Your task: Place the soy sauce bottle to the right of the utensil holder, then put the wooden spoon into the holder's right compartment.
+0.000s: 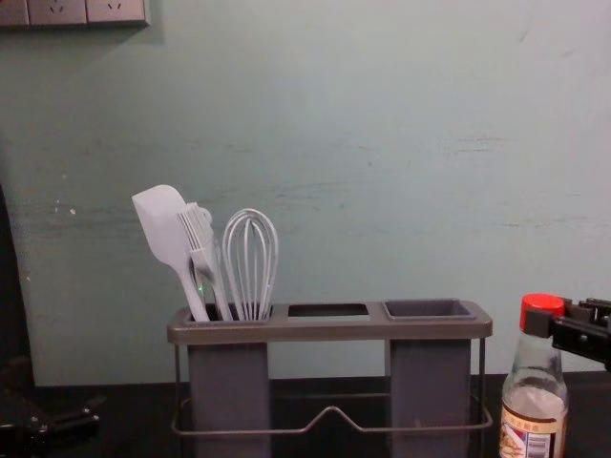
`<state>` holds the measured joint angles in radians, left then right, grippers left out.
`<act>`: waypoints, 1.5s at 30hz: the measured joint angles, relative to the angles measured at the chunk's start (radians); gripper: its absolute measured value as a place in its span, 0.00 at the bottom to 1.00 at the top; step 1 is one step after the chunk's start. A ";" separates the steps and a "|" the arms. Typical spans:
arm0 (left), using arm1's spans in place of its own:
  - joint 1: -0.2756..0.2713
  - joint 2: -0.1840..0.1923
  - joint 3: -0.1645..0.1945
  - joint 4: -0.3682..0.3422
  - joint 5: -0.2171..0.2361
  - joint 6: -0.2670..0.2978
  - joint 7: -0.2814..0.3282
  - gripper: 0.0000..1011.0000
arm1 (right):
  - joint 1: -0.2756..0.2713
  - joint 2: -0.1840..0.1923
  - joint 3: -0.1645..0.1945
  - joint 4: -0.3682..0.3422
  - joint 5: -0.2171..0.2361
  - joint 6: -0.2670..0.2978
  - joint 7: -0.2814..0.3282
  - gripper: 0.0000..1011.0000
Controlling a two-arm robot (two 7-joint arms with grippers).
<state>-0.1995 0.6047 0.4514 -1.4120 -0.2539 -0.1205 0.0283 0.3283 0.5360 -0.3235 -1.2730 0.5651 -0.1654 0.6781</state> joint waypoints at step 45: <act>0.000 0.000 0.000 0.000 0.000 0.000 0.000 0.99 | -0.059 0.055 0.057 -0.135 0.033 0.036 -0.033 0.99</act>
<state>-0.1995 0.6047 0.4514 -1.4120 -0.2539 -0.1205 0.0283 0.2697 0.5906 -0.2670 -1.4078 0.5979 -0.1294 0.6451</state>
